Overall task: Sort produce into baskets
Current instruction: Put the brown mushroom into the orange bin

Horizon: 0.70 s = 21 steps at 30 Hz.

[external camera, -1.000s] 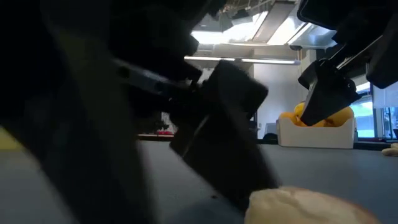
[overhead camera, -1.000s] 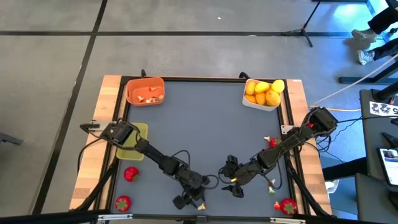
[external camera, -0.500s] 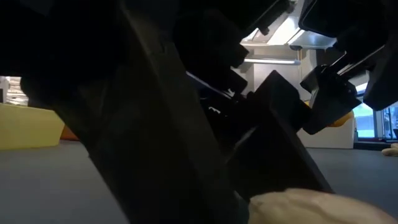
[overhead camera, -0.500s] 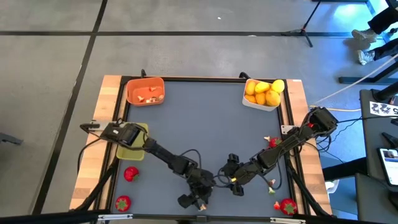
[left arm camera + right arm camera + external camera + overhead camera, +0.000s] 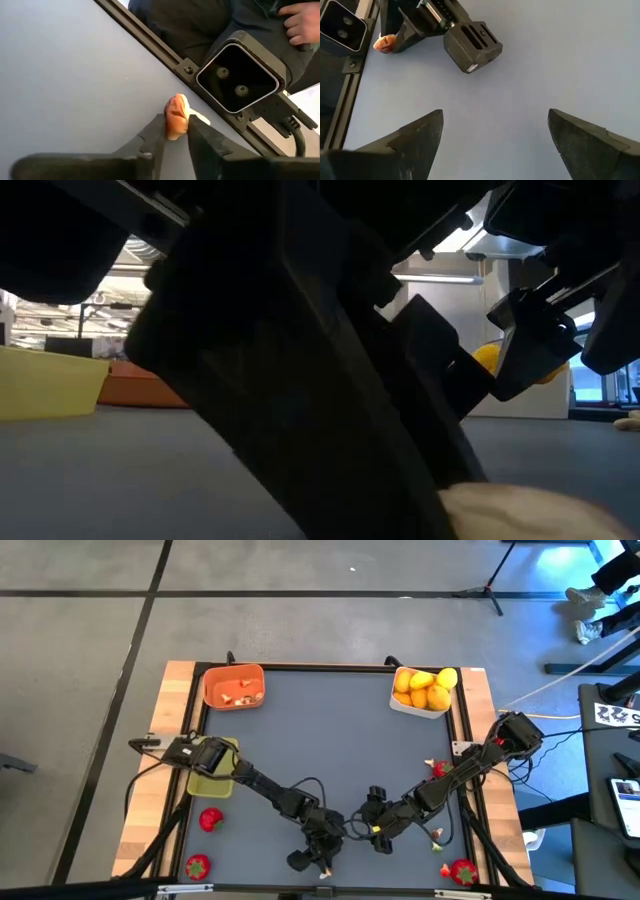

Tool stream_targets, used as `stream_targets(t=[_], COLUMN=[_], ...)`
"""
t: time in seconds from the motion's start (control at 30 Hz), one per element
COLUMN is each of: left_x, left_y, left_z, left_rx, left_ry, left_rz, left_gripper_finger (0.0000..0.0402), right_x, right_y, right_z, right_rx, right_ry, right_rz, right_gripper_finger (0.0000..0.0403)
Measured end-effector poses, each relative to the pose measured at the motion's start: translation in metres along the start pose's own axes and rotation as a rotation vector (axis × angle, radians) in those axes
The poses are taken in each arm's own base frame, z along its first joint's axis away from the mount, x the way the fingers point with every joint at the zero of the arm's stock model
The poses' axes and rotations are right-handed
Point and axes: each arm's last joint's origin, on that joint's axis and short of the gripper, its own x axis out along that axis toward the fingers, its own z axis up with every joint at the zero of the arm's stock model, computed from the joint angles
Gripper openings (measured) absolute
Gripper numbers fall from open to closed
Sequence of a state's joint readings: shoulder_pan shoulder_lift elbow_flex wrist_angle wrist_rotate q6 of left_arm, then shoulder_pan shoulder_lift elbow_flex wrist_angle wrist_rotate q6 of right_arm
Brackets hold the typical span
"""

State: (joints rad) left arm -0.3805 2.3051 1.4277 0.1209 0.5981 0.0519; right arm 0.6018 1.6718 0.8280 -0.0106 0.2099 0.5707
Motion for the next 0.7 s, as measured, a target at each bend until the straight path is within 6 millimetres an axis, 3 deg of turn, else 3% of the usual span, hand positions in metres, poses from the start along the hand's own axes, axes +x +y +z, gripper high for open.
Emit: stream_targets(t=[0.27,0.5,0.7], left_x=[-0.005,-0.016,-0.050], left_y=[0.005,0.016,0.027], left_z=[0.001,-0.002,0.000], left_rx=[-0.021,-0.005,0.078], left_ry=[0.003,0.040,0.160], left_rz=[0.041,0.075,0.199], left_gripper_finger=[0.0014,0.0027,0.0031], right_x=[0.000,-0.001,-0.001], right_y=[-0.002,-0.005,-0.020], right_z=[-0.002,-0.005,-0.006], right_rx=[0.016,0.014,0.023], right_ry=[0.008,0.037,0.023], right_rz=[-0.034,-0.079,-0.265], right_gripper_finger=[0.0357,0.0357,0.0357])
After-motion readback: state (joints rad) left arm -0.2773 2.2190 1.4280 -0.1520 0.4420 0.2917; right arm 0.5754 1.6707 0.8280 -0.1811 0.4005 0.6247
